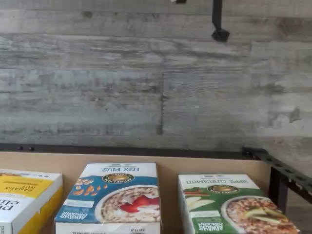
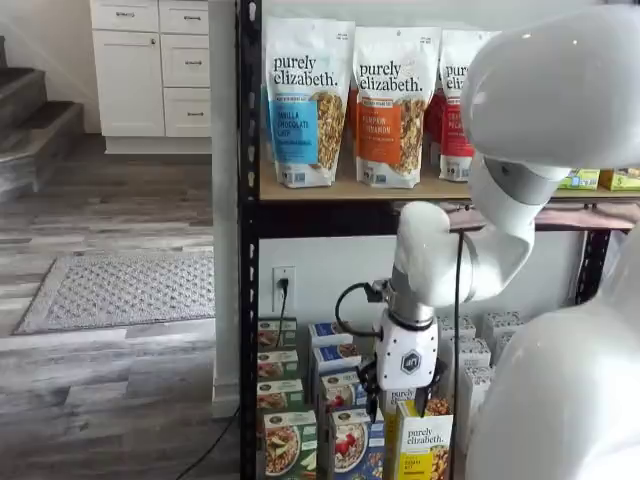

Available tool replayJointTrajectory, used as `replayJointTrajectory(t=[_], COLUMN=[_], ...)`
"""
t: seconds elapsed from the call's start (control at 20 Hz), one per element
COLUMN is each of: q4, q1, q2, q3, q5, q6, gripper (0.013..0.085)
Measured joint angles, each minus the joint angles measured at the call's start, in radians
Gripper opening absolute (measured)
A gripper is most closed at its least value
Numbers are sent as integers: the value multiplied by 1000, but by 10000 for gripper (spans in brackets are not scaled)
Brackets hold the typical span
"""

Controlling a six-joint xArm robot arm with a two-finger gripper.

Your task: Pick up the blue and white box that is on the bottom shelf, the second box from the left

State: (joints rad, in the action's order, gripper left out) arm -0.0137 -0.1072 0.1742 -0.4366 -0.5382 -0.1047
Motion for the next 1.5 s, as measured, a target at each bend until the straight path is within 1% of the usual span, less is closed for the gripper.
replayJointTrajectory(t=[0.1, 0.2, 0.4, 0.5, 0.65, 0.85, 0.9, 1.0, 1.05, 1.15, 1.3, 1.5], q4=[14, 9, 29, 43, 52, 47, 38, 5, -3, -12, -42, -51], q1=[4, 7, 1, -7, -24, -46, -50, -54, -54, -52, -48, -44], q2=[-20, -33, -53, -66, -90, -137, -154, -193, -215, -251, -310, -357], q3=[0, 4, 9, 10, 8, -4, -8, -21, -31, -51, -93, -133], q5=[25, 51, 97, 117, 140, 167, 181, 209, 219, 229, 231, 233], q6=[-7, 0, -22, -44, -68, -84, -80, -54, -45, -35, -2, 10], gripper=[850, 850, 850, 850, 850, 850, 850, 850, 850, 850, 850, 850])
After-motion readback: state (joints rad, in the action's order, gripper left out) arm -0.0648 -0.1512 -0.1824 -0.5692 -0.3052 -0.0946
